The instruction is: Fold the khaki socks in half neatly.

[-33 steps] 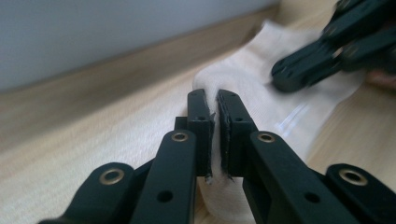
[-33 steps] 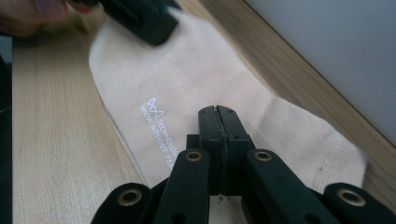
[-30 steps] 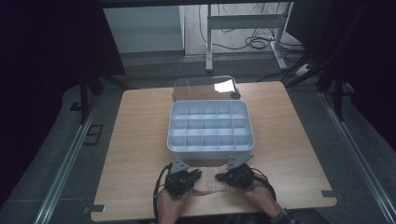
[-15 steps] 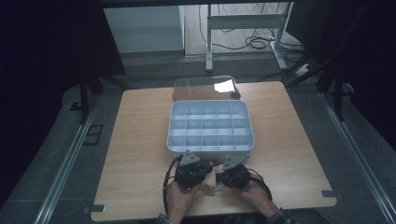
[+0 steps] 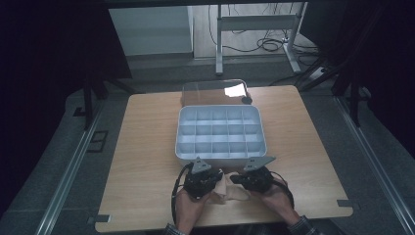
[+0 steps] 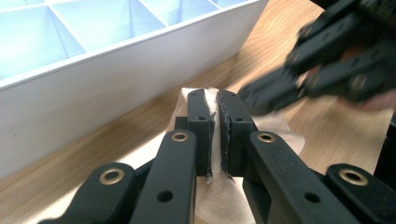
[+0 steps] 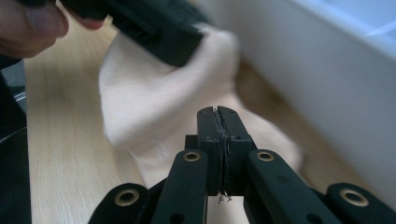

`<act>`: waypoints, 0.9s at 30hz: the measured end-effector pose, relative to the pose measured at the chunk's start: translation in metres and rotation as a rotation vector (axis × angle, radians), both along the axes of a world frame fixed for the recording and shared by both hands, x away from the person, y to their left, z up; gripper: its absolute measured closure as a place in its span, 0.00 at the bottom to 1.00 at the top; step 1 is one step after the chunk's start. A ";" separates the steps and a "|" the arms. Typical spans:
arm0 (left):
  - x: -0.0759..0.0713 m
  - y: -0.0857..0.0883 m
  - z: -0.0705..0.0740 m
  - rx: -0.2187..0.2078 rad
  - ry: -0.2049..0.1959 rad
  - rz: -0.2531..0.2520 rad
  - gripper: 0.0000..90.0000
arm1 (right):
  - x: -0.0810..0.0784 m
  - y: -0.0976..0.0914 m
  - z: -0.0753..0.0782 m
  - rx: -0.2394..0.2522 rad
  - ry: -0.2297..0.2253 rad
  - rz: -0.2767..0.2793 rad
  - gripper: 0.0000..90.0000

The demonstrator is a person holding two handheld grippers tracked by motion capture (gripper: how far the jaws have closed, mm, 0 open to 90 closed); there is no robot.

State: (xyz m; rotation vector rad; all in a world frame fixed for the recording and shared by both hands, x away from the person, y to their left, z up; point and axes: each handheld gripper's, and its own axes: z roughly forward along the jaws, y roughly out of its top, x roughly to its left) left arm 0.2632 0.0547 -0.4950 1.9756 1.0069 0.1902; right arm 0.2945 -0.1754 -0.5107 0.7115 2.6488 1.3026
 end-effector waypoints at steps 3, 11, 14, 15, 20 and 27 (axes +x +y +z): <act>0.000 -0.001 0.000 0.001 0.004 0.000 0.94 | 0.001 -0.012 0.004 -0.015 -0.010 -0.019 0.99; 0.001 -0.002 0.000 0.008 0.012 0.003 0.94 | 0.000 -0.036 -0.013 -0.057 0.014 -0.039 0.99; 0.001 -0.003 0.002 0.006 0.012 0.000 0.94 | 0.001 -0.036 -0.020 -0.054 0.025 -0.038 1.00; 0.001 -0.003 0.003 0.005 0.012 -0.002 0.94 | 0.001 -0.035 -0.021 -0.054 0.028 -0.040 1.00; 0.003 -0.009 0.007 0.007 0.009 -0.009 0.94 | 0.000 -0.026 -0.023 -0.060 0.027 -0.016 1.00; 0.008 -0.020 0.009 0.022 0.017 -0.025 0.94 | 0.001 -0.008 -0.026 -0.065 0.012 -0.002 1.00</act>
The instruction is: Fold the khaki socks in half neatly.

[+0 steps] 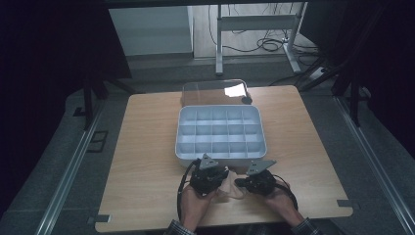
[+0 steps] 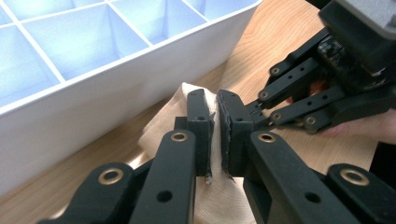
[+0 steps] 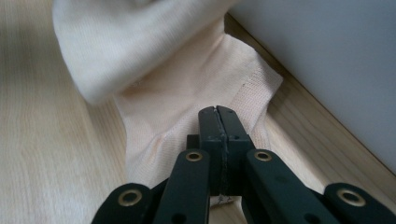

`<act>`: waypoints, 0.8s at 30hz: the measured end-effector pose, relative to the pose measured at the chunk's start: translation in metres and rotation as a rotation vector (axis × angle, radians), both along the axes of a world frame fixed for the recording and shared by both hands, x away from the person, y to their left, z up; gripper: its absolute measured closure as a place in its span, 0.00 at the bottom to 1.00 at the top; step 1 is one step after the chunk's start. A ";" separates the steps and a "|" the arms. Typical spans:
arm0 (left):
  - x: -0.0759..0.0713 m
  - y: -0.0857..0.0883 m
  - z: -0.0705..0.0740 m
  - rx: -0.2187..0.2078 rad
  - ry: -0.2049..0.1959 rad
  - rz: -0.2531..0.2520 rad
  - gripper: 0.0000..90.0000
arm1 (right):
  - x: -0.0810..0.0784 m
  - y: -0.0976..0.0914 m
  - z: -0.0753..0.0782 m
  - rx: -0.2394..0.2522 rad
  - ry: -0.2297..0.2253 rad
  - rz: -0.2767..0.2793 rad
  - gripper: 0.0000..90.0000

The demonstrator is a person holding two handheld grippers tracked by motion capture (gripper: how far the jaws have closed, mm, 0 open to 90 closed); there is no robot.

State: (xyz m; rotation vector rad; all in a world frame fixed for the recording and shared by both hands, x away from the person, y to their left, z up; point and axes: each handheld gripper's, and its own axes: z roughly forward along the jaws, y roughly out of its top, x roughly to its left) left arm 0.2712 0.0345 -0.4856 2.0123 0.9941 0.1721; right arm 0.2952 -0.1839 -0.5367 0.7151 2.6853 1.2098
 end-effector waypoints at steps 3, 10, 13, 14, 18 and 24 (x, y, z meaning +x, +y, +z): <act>0.003 -0.005 -0.001 0.002 0.005 -0.004 0.93 | 0.001 0.003 -0.001 0.013 0.003 0.002 1.00; 0.010 -0.017 -0.011 0.030 0.021 0.005 0.93 | -0.001 0.003 0.001 0.001 -0.033 0.017 0.99; 0.011 -0.017 -0.017 0.046 0.035 0.010 0.93 | -0.005 -0.005 0.011 0.002 -0.067 0.023 0.99; 0.011 -0.017 -0.018 0.048 0.040 0.010 0.93 | -0.006 -0.009 0.016 0.009 -0.074 0.013 0.99; 0.013 -0.020 -0.022 0.059 0.054 0.015 0.92 | -0.002 -0.025 0.020 0.021 -0.060 -0.029 0.98; 0.016 -0.025 -0.024 0.042 0.073 0.002 0.80 | 0.005 -0.035 0.006 0.041 0.002 -0.058 0.96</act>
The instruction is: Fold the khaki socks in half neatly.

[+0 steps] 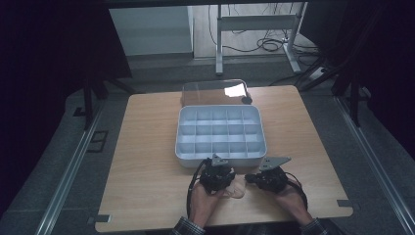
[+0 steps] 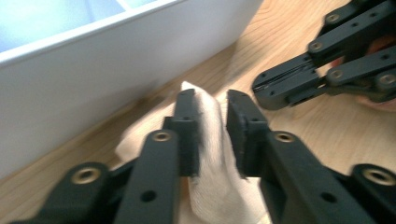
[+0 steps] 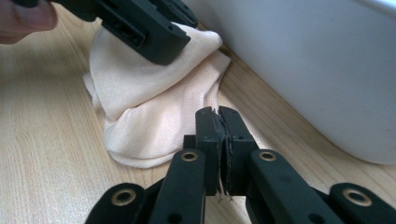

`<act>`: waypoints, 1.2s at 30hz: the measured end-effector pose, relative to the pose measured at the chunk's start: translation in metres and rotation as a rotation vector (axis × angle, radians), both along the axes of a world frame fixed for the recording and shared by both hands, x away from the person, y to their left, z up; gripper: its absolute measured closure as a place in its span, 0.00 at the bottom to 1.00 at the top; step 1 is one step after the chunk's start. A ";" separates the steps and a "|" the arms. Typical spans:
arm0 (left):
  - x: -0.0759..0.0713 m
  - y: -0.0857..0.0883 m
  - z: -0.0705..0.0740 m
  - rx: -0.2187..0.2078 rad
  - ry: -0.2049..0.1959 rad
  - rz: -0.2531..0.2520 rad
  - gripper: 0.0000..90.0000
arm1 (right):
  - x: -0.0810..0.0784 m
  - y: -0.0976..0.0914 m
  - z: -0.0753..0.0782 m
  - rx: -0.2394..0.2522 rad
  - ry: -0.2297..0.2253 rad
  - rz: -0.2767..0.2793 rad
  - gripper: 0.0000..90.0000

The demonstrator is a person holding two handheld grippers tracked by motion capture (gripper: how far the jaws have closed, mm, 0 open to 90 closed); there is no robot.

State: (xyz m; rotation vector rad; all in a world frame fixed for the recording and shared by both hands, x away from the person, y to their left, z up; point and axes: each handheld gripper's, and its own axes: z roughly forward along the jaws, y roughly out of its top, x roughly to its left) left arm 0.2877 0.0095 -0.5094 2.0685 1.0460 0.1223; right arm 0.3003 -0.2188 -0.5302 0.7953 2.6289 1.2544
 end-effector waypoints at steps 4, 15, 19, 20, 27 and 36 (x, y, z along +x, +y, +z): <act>0.000 -0.003 0.004 -0.039 0.006 -0.006 0.71 | 0.000 0.003 -0.001 -0.010 -0.004 0.006 0.96; -0.003 -0.009 0.018 -0.095 -0.009 -0.029 0.62 | 0.001 -0.004 -0.001 -0.025 -0.019 -0.018 0.94; -0.009 0.000 0.027 -0.046 -0.075 0.001 0.55 | 0.001 -0.013 0.002 -0.018 -0.016 -0.040 0.92; -0.010 0.004 0.028 -0.030 -0.093 0.009 0.54 | 0.001 -0.015 0.002 -0.017 -0.017 -0.042 0.91; -0.016 0.034 0.009 0.061 -0.155 0.086 0.40 | -0.002 -0.028 0.005 -0.007 -0.019 -0.066 0.83; -0.019 0.043 -0.027 0.104 -0.151 0.106 0.27 | -0.007 -0.035 0.008 0.005 -0.007 -0.077 0.72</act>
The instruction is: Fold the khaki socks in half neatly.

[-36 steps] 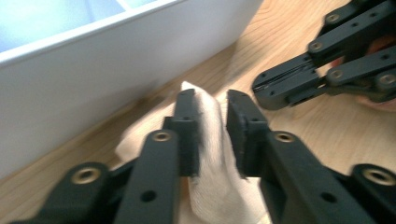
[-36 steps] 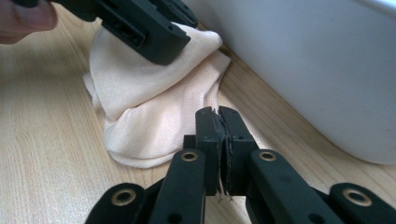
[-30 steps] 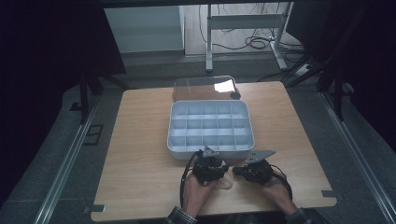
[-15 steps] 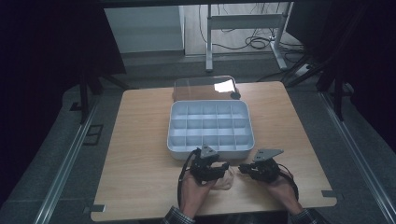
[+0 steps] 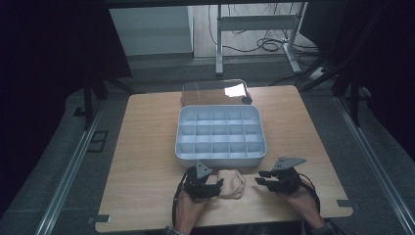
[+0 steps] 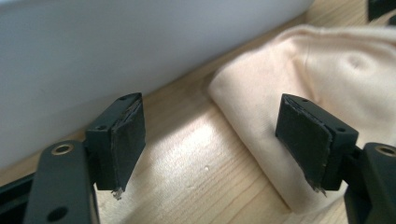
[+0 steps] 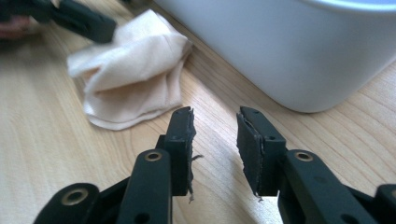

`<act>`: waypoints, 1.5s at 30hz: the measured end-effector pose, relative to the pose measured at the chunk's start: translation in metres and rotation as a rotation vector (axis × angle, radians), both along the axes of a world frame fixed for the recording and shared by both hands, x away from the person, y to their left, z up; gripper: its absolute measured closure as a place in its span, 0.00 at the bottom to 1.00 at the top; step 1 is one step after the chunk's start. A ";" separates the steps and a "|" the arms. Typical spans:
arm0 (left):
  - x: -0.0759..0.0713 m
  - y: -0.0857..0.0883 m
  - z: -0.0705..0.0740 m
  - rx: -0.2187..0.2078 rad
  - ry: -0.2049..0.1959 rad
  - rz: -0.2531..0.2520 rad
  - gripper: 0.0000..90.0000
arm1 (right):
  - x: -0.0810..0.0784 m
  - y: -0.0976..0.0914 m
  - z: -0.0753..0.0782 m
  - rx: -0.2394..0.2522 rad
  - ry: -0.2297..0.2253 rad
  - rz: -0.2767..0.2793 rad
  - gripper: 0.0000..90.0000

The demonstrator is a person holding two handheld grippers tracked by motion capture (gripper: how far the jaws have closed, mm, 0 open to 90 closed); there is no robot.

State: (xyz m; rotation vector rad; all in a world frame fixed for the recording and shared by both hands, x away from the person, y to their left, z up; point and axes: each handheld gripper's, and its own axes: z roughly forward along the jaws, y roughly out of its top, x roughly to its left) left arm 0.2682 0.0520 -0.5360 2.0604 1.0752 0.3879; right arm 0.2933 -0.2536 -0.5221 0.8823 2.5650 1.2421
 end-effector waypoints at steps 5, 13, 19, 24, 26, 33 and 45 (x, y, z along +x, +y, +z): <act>-0.001 -0.005 -0.004 0.057 -0.012 -0.003 0.24 | -0.003 0.004 0.011 0.030 0.007 0.027 0.80; 0.001 -0.004 -0.005 0.053 0.014 0.000 0.22 | -0.001 0.038 0.033 0.053 -0.006 0.119 0.93; 0.003 -0.003 -0.005 0.043 0.032 0.008 0.22 | 0.006 0.074 0.028 0.020 -0.006 0.171 0.92; 0.003 -0.001 -0.006 0.027 0.056 0.020 0.22 | 0.009 0.073 0.008 -0.050 -0.003 0.153 0.87; 0.003 -0.001 -0.006 0.031 0.056 0.017 0.22 | 0.010 0.064 0.003 -0.055 0.004 0.135 0.87; 0.001 0.000 -0.005 0.013 0.046 0.006 0.25 | 0.010 0.053 -0.009 -0.018 0.026 0.110 0.88; -0.003 -0.010 -0.003 -0.047 0.092 -0.044 0.49 | 0.008 0.052 -0.012 -0.006 0.013 0.112 0.88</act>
